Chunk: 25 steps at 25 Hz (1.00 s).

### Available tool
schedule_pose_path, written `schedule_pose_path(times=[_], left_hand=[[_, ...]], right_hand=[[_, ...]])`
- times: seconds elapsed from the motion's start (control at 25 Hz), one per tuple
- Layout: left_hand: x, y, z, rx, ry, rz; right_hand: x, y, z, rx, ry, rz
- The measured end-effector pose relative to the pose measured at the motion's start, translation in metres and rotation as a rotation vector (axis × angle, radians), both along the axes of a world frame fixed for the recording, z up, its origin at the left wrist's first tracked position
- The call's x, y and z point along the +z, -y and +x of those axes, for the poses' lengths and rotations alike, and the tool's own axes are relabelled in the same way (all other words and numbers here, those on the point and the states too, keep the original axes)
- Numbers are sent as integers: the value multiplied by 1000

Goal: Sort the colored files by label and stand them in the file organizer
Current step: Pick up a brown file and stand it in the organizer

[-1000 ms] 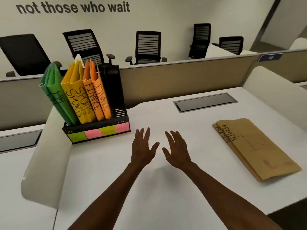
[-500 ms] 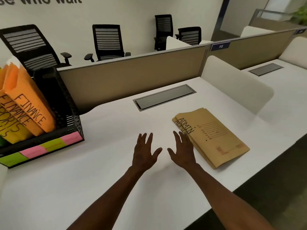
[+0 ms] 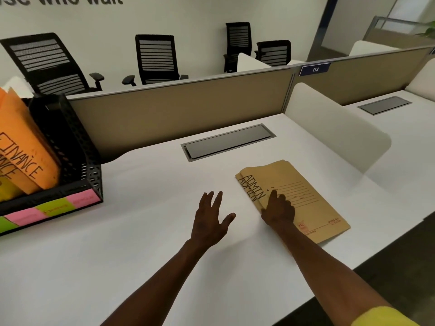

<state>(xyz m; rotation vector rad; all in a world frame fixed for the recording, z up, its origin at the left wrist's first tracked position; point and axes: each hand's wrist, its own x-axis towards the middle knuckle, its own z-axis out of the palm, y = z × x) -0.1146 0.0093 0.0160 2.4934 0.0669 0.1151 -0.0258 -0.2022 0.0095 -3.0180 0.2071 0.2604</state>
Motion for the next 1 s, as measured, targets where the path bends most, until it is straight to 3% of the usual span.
schedule_pose_path(times=[0.48,0.56,0.68,0.76,0.88,1.0], left_hand=[[-2,6,8,31,-55,-96],[1,9,9,89,-126,-243],[8,13,10,210,-388,-792],[9,16,9,259,-466,-1093],[12,14,5,386,-373,-1193],[15,-1,-2,410,-312,-1223]], right_hand=[[29,-18,-6,281,193,-31],[32,-26,-18,344,262,0],[31,-51,-49,484,393,77],[26,-70,-66,552,412,142],[22,-79,-74,573,331,315],[20,-69,-58,416,264,558]])
